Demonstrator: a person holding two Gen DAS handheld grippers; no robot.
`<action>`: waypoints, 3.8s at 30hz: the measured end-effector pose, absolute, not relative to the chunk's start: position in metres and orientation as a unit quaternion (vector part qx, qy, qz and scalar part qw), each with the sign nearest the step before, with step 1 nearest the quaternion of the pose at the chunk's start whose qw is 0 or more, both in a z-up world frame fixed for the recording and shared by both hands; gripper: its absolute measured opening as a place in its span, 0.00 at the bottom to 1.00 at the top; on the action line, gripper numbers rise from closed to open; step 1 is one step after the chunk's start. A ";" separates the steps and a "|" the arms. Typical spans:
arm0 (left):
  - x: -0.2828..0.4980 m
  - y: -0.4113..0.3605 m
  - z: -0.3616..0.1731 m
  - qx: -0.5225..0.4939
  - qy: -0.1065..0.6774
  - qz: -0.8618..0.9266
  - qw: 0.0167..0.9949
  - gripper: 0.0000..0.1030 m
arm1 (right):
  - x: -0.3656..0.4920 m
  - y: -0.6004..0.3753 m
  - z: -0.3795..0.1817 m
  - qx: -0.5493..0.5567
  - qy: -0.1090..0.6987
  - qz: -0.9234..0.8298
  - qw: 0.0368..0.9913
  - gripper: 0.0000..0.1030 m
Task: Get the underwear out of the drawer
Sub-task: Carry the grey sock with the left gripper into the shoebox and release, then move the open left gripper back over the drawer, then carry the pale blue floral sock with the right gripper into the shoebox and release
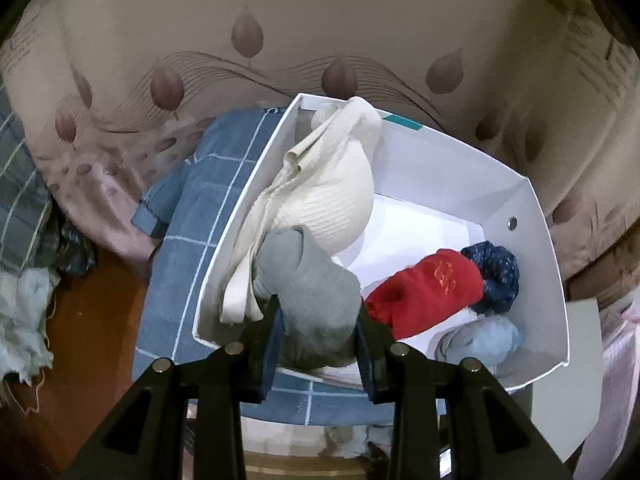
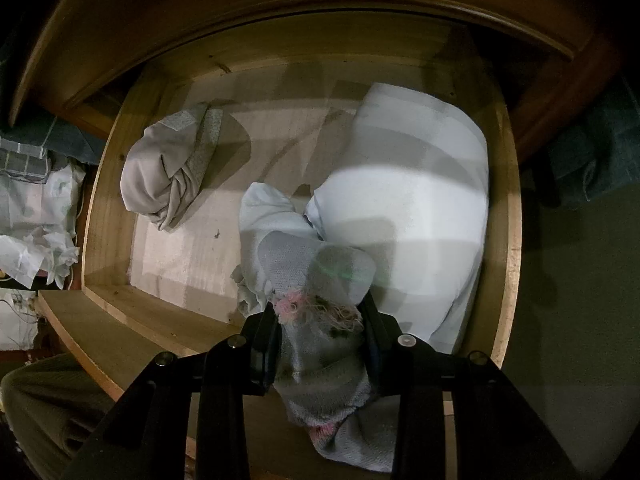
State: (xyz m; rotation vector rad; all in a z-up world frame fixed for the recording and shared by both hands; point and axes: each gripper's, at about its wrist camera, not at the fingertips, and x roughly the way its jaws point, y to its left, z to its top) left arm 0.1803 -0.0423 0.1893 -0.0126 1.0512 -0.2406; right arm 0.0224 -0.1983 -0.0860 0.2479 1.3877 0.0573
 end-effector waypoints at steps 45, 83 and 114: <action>0.062 0.028 0.217 0.027 0.347 -0.110 0.931 0.60 | 0.023 -0.199 -0.080 0.116 0.619 0.022 0.777 0.32; 0.060 0.076 0.027 0.010 0.455 -0.046 0.890 0.60 | 0.011 -0.181 0.209 0.057 0.458 0.071 0.884 0.32; 0.066 0.075 0.017 0.011 0.474 -0.069 0.878 0.60 | 0.180 -0.225 0.153 0.038 0.517 -0.053 0.854 0.38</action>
